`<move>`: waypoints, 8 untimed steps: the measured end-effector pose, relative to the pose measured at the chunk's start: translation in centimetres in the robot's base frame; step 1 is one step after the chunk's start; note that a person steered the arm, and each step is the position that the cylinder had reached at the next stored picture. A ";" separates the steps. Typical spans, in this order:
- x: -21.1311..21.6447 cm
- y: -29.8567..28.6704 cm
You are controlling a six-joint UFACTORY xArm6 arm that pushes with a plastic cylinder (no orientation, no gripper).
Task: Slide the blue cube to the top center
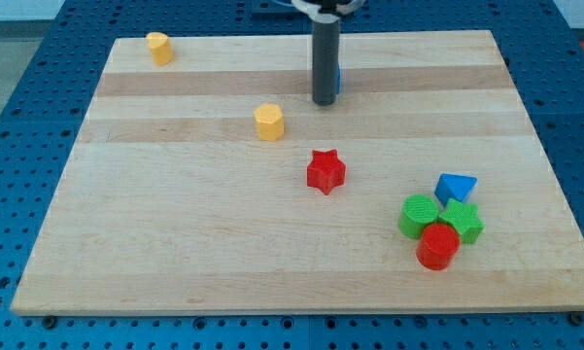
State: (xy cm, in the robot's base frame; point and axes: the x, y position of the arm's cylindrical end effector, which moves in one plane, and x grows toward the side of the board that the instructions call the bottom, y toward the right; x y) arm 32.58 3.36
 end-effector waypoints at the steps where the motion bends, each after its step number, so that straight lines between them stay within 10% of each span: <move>1: -2.3 0.2; 8: -8.0 6.9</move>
State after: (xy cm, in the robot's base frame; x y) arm 24.60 10.31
